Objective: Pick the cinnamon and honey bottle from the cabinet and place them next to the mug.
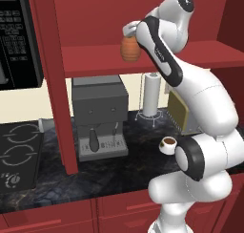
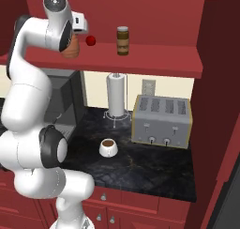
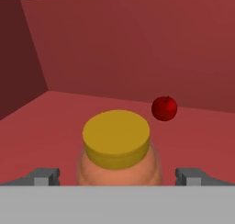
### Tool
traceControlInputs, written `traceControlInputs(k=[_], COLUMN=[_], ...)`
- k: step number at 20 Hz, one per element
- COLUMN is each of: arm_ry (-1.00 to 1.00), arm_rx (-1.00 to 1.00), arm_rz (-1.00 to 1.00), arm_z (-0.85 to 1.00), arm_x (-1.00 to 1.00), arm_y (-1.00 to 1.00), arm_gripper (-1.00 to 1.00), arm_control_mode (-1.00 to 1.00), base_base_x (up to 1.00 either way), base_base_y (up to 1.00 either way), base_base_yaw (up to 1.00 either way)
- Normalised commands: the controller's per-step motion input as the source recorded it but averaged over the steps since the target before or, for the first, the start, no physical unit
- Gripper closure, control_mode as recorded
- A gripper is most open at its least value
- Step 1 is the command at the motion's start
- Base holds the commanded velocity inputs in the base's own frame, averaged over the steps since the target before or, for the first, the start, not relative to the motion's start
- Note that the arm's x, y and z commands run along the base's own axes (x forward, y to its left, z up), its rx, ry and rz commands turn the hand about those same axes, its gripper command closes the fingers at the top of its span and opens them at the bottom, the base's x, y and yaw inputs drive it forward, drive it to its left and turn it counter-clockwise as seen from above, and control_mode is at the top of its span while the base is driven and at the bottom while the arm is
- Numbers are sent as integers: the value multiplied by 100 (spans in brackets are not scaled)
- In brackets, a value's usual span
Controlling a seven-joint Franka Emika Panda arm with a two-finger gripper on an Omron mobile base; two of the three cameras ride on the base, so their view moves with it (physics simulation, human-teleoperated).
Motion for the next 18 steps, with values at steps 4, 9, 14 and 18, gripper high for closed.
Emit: traceControlInputs(k=[4, 9, 14, 18], arm_ry=[0, 0, 1, 1], arm_rx=[0, 0, 0, 0], arm_rz=[0, 0, 1, 0], arm_z=[-18, 0, 0, 0], arm_x=[11, 15, 21, 12], arm_y=[0, 0, 0, 0], arm_gripper=[-100, -100, -100, -100], arm_control_mode=[-100, -100, -100, -100], base_base_x=[0, 0, 0, 0], base_base_y=[0, 0, 0, 0], base_base_yaw=[0, 0, 0, 0])
